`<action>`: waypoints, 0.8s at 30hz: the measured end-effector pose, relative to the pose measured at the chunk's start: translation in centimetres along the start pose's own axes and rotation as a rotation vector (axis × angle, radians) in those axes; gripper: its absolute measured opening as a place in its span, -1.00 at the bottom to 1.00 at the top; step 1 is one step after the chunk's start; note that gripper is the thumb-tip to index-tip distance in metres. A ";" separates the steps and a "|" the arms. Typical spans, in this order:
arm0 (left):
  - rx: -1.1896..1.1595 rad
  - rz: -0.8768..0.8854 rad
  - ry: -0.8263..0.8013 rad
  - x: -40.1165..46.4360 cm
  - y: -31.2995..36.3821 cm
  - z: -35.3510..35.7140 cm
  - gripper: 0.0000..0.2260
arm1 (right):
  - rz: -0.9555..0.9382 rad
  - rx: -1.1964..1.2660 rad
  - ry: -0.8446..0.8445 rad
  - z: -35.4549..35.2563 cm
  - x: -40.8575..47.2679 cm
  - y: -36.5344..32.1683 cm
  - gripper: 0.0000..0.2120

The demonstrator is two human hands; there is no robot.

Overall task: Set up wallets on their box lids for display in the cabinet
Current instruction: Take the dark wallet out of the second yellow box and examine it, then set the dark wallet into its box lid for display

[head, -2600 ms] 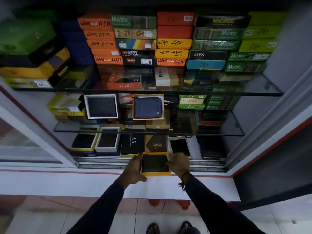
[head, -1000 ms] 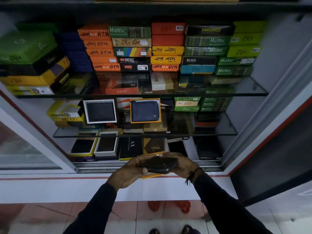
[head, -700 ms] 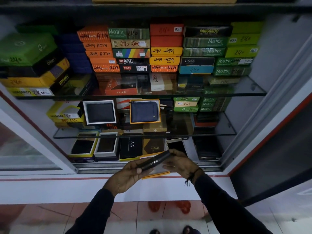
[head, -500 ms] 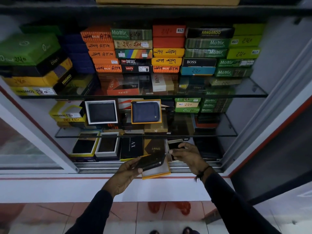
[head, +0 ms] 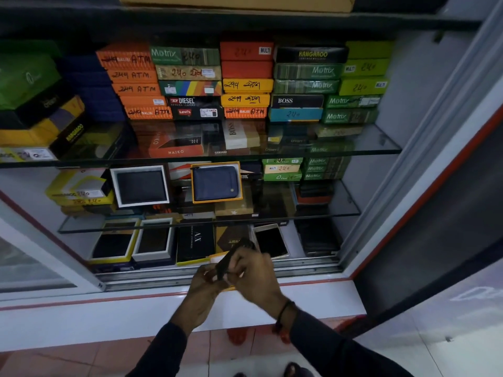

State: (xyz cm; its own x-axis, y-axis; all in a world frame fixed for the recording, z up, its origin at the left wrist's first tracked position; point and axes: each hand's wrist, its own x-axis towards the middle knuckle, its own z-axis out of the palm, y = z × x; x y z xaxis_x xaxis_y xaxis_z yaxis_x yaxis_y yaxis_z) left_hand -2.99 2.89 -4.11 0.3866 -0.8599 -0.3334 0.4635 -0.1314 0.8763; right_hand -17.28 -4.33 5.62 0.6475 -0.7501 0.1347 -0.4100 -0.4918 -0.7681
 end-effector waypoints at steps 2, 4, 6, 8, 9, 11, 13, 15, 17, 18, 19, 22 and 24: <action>0.064 -0.018 -0.022 -0.3 1.0 -0.5 -0.44 | 0.060 0.119 0.044 -2.4 1.1 0.9 -0.90; 0.043 -0.048 -0.038 -0.6 1.7 -1.5 -0.42 | 0.209 0.392 0.122 -5.4 2.1 1.9 -0.84; 0.002 -0.071 -0.119 -1.1 2.6 -1.8 -0.37 | 0.370 0.584 0.123 -7.5 2.8 3.0 -0.79; -0.030 -0.092 -0.227 -1.2 3.2 -1.4 -0.38 | 0.481 0.676 0.051 -8.0 3.1 3.7 -0.78; -0.043 -0.098 -0.277 -1.4 3.4 -1.0 -0.38 | 0.537 0.738 0.030 -7.8 3.1 4.1 -0.79; -0.055 -0.090 -0.365 -1.7 3.5 -0.2 -0.38 | 0.627 0.922 0.000 -6.9 3.1 4.8 -0.83; -0.045 -0.098 -0.444 -2.2 3.6 0.7 -0.34 | 0.656 1.028 -0.086 -5.6 2.4 4.9 -0.91; -0.033 -0.113 -0.524 -2.3 3.4 1.5 -0.29 | 0.572 1.079 -0.203 -4.4 1.7 5.1 -0.72; 0.009 -0.127 -0.556 -2.2 3.5 2.0 -0.23 | 0.483 1.016 -0.299 -3.7 1.0 4.8 -0.33; 0.038 -0.121 -0.537 -2.1 3.6 2.1 -0.21 | 0.472 0.989 -0.287 -3.4 0.8 5.0 -0.29; 0.064 -0.104 -0.497 -2.0 3.8 2.0 -0.20 | 0.499 1.004 -0.274 -3.1 0.8 5.3 -0.33; 0.154 -0.030 -0.294 -1.6 4.7 1.3 -0.18 | 0.723 1.107 -0.232 -2.8 1.9 7.0 -0.41; 0.238 0.017 -0.205 -1.3 5.6 0.8 -0.16 | 0.782 1.039 -0.270 -3.4 2.1 7.7 -0.49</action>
State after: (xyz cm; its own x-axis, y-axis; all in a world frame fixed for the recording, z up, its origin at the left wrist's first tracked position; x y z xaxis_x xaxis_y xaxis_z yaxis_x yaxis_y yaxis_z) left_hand -1.58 2.87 1.52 0.2126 -0.9412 -0.2625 0.2495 -0.2075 0.9459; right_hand -21.26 -11.24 2.08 0.6234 -0.5089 -0.5937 -0.1298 0.6814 -0.7203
